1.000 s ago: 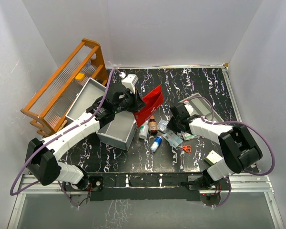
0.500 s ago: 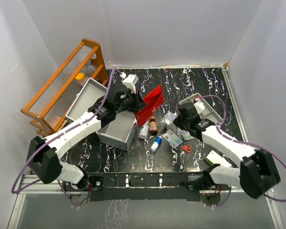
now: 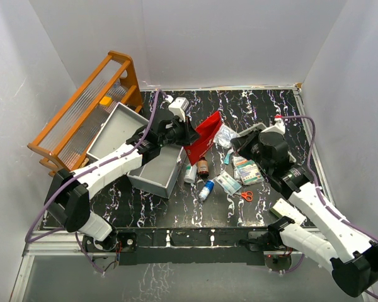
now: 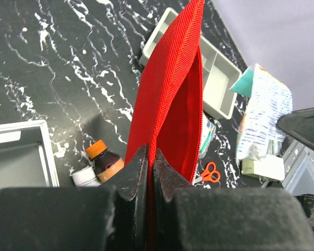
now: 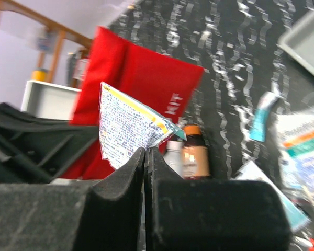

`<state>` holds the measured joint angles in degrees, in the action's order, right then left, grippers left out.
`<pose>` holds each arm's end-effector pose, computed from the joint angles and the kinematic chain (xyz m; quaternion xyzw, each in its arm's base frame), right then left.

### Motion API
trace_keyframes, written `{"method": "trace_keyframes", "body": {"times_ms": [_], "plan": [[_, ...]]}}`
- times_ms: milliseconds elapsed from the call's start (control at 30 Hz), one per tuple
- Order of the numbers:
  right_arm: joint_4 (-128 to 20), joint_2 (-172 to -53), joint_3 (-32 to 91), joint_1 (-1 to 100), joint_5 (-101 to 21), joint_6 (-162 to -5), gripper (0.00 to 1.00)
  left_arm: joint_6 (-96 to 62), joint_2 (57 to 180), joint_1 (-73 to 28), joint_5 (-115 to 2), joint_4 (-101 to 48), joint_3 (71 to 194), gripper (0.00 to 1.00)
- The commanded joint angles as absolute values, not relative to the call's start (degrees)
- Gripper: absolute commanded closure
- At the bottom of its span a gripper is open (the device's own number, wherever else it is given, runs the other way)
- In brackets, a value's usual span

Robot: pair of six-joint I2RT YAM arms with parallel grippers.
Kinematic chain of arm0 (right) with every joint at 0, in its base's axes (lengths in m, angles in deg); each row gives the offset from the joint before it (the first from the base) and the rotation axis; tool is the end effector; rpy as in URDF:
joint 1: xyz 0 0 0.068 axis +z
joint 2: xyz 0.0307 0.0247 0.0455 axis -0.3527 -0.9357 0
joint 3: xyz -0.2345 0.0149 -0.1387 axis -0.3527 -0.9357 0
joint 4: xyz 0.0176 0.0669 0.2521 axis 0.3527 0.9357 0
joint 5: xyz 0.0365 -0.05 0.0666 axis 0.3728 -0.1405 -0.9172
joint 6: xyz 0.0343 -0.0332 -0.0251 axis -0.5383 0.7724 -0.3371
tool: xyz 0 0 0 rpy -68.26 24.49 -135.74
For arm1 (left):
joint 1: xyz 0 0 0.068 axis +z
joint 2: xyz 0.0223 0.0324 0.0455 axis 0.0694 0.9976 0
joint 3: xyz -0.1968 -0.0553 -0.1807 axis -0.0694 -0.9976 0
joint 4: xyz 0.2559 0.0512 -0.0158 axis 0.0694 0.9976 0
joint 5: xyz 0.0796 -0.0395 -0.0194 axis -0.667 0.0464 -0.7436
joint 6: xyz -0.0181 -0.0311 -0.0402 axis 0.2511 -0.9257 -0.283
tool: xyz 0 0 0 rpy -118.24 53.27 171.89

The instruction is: Organize the medicine kit

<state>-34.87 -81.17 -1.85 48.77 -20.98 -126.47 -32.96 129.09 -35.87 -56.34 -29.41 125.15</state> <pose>0.1769 0.0868 0.3064 0.2077 0.8134 0.2728 0.4700 0.2698 -0.2322 0.3127 0.1333 0.7890 -0.3794 0.4645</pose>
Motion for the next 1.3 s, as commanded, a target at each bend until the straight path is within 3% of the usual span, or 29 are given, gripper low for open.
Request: {"method": "trace_keyframes", "body": {"times_ms": [0,333,1000,1267], "plan": [[-45.77,-81.06,3.09,48.67,-28.14,-126.07,1.00,-34.14,128.39,-35.83,-53.38,-35.95,125.37,1.00],[-63.49,-86.00,0.43,48.69,-32.59,-136.97,1.00,-39.17,129.40,-35.85,-48.44,-38.18,126.23,1.00],[-55.00,-91.14,-1.92,48.65,-27.67,-142.81,1.00,-39.38,129.49,-35.83,-45.16,-39.29,125.98,1.00],[-49.24,-93.06,0.31,48.66,-25.92,-142.70,0.87,-38.79,129.55,-35.84,-44.19,-38.89,125.63,1.00]]}}
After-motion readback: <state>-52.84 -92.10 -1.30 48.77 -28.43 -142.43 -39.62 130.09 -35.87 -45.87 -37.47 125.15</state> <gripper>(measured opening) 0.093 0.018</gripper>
